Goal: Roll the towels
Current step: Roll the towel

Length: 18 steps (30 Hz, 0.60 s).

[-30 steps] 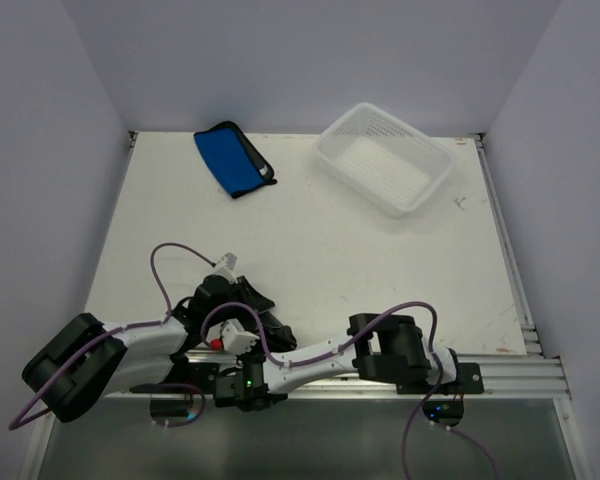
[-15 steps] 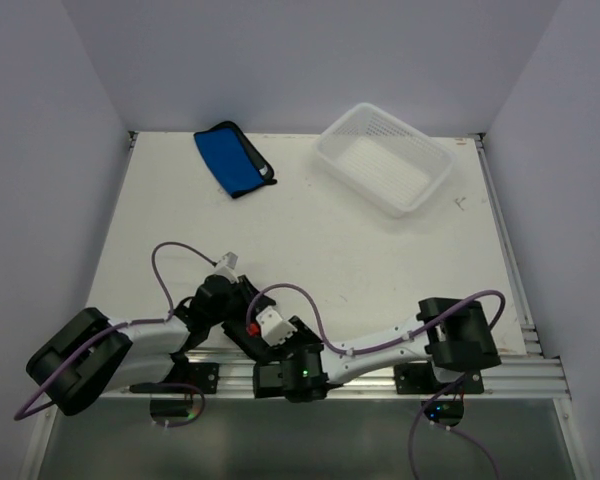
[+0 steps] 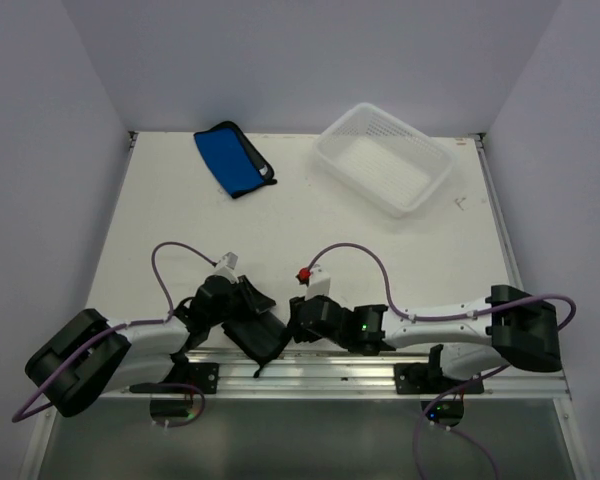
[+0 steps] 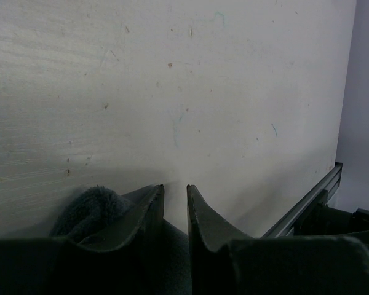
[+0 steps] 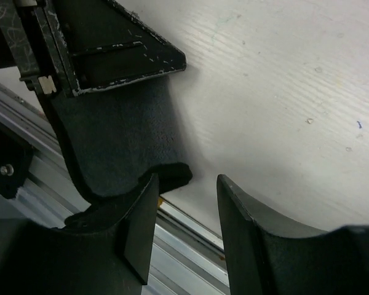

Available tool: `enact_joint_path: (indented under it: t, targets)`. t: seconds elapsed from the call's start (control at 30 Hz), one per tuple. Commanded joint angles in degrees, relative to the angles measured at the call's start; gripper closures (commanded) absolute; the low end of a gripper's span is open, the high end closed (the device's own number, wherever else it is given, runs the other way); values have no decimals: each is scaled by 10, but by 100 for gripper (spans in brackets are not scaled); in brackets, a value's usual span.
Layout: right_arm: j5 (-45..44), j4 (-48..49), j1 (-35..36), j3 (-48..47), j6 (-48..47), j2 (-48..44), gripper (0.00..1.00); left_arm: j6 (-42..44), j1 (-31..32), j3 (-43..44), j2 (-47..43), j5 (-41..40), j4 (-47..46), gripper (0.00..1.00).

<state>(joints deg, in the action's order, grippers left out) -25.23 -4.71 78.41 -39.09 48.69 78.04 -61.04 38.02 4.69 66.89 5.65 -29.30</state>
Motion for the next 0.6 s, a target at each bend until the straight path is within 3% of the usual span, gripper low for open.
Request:
enact_joint_path:
  t: [0.0,0.23,0.57]
  targets:
    - [101,108,-23,0,34,24,53,17,3,-21,10,-27,54,74]
    - [141,162,-42,12,47,66,53,18,3,-23,10,-26,54,74]
    - [84,72,-44,-20,16,104,53,20,3,-23,5,-22,55,74]
